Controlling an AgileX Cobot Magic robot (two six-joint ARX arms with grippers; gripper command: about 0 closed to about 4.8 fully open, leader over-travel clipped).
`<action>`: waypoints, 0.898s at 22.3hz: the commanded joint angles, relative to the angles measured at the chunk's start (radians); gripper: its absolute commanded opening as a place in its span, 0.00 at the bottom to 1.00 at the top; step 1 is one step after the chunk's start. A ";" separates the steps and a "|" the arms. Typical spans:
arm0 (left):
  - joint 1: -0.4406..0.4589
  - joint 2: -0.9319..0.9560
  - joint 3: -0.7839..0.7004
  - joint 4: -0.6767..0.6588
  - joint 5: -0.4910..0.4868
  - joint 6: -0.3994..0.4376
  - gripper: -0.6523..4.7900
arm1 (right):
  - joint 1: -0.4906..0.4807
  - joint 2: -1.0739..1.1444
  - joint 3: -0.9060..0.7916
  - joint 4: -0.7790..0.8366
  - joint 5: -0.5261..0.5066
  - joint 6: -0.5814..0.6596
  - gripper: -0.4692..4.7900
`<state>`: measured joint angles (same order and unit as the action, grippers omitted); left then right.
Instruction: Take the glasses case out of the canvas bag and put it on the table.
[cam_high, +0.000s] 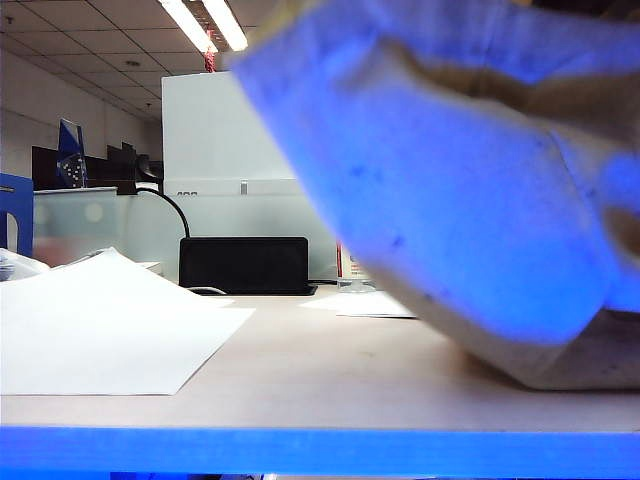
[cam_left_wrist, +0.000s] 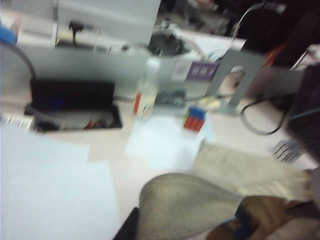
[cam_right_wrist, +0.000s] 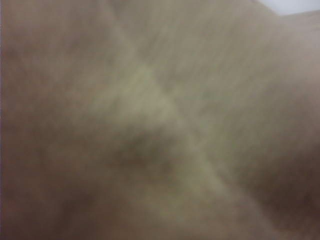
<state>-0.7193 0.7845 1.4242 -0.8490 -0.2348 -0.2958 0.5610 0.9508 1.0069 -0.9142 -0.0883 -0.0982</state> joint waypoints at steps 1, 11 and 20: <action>0.002 0.037 0.101 0.035 0.031 0.036 0.11 | 0.000 -0.001 0.006 0.007 0.101 0.019 0.78; 0.001 0.088 0.225 -0.225 0.446 -0.052 0.11 | 0.002 -0.039 -0.010 0.031 0.019 0.188 0.78; -0.001 0.089 0.016 -0.010 0.618 -0.078 0.11 | 0.069 0.076 -0.005 0.220 -0.026 0.330 0.72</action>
<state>-0.7200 0.8745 1.4471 -0.9482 0.3820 -0.3786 0.6174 1.0260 0.9977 -0.6945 -0.1307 0.2283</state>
